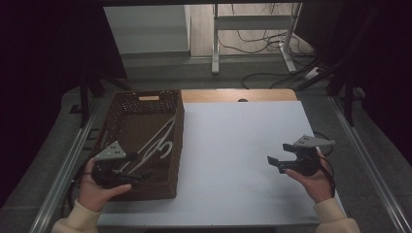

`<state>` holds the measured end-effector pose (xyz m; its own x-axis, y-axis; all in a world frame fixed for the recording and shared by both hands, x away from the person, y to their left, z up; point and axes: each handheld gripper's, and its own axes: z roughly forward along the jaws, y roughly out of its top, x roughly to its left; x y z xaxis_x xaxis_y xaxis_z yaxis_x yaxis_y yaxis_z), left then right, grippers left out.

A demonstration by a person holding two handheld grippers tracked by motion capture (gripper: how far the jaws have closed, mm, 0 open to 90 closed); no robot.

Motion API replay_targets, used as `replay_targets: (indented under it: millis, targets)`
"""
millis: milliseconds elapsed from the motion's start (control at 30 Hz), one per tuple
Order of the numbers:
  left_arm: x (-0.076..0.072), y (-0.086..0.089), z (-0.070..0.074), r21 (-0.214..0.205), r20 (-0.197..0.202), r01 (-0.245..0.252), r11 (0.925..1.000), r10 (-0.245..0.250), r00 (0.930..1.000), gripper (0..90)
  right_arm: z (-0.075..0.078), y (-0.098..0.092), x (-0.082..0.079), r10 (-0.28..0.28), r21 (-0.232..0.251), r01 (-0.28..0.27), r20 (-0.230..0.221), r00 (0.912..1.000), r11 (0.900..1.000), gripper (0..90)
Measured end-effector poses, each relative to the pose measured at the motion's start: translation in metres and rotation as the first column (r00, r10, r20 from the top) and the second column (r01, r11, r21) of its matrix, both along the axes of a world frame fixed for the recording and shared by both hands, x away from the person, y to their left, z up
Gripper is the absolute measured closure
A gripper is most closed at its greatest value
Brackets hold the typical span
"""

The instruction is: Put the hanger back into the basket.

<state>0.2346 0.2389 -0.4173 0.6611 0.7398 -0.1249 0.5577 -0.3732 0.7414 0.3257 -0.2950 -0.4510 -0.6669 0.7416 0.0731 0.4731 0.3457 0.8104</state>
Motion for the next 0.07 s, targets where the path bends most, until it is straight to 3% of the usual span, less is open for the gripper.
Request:
replay_targets:
  millis: [67]
  targets:
    - [0.0003,0.0001,-0.0006,0.003,0.003,-0.005,1.0000,0.005,1.0000,18.9,-0.0019,0.0004,0.0002,-0.003,-0.008,0.002,-0.005,1.0000,1.0000,16.6]
